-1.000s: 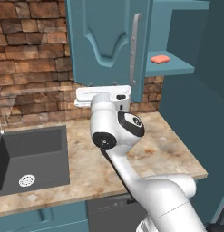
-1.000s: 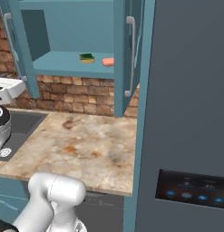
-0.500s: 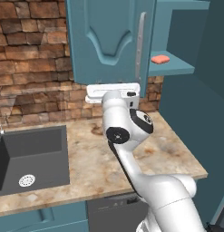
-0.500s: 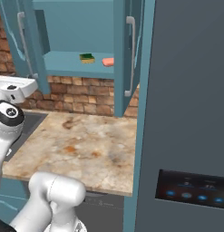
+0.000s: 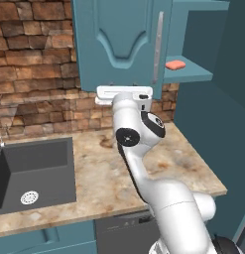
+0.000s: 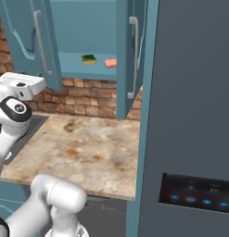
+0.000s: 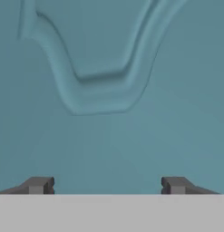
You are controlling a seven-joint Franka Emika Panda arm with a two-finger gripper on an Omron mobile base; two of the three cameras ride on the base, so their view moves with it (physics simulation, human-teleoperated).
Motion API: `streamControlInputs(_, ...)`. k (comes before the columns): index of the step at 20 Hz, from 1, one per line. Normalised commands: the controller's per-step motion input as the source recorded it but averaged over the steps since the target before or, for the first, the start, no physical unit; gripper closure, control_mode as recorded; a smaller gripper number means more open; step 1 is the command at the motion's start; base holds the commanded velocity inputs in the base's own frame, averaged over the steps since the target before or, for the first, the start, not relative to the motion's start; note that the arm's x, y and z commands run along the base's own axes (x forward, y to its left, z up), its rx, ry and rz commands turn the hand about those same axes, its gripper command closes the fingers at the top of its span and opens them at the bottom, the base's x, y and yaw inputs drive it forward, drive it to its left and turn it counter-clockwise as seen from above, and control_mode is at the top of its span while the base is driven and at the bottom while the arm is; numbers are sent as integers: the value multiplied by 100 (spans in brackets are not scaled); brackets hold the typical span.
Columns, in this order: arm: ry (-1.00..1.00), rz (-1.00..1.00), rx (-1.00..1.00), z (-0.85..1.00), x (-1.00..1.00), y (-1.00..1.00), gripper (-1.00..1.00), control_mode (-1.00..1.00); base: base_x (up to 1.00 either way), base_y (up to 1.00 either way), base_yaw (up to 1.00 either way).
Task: Pick up the sponge and bar soap from the sink, and place them back in the cabinet, and close the cabinet doors.
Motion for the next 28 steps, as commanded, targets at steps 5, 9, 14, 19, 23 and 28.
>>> streamControlInputs(5, 0, 0, 1, -2, 52, -22, -100, -100, 0, 0, 0)
streamControlInputs(9, 0, 0, 0, -2, 40, -16, -100, -100, 0, 0, 0)
streamControlInputs(14, 0, 0, 0, -5, 29, -10, -100, -100, 0, 0, 0)
streamControlInputs(19, 0, 0, 0, -4, 32, -7, -100, -100, 0, 0, 0)
streamControlInputs(23, 0, 0, 0, -2, 37, -6, -100, -100, 0, 0, 0)
streamControlInputs(28, 0, 2, 0, 0, 18, -5, -100, -100, 0, 0, 0)
